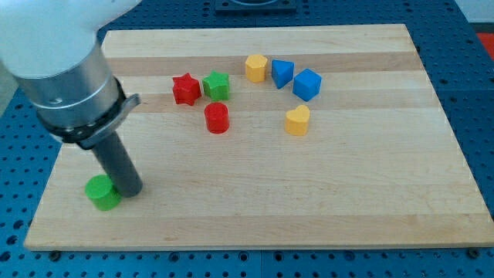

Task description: Move the green star to the left side of the red circle

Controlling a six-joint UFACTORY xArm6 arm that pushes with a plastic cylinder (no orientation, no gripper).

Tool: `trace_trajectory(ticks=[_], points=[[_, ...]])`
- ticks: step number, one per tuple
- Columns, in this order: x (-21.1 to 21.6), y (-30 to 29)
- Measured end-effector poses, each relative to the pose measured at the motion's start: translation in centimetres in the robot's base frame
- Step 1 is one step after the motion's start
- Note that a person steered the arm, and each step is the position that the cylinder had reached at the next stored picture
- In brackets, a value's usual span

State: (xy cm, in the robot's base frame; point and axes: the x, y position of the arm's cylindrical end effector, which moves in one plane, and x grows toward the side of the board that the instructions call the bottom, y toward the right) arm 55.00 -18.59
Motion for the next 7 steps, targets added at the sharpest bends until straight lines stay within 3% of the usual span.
trace_trajectory(ticks=[2,5,7], points=[[-0.7,-1.5],[-10.1,2.0],[-14.8,7.7]])
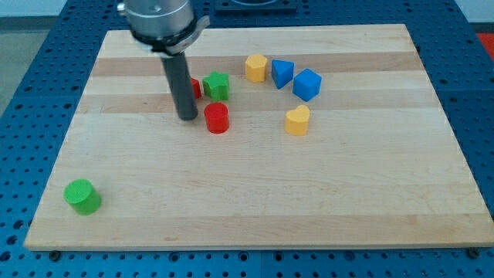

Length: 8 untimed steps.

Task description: Move the green star to the left side of the red circle

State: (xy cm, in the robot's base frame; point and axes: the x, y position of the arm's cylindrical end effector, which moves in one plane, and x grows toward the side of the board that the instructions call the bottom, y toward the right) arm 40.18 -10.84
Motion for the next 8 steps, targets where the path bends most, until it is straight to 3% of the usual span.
trace_trajectory(ticks=[4,6,8], points=[[-8.2,0.4],[-8.3,6.3],[-6.8,8.0]])
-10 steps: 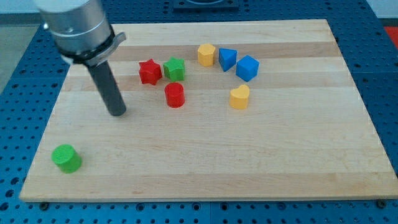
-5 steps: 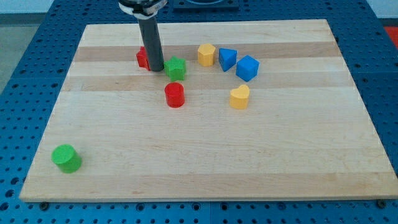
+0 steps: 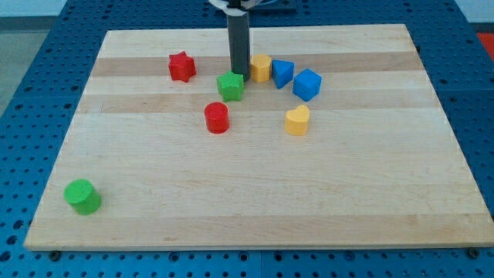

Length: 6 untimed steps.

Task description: Move the green star to the left side of the red circle

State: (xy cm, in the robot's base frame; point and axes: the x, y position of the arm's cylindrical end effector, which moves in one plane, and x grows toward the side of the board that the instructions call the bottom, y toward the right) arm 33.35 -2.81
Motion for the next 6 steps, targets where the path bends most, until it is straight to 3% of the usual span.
trace_trajectory(ticks=[3,6], points=[[5.1,-2.5],[9.1,-8.9]])
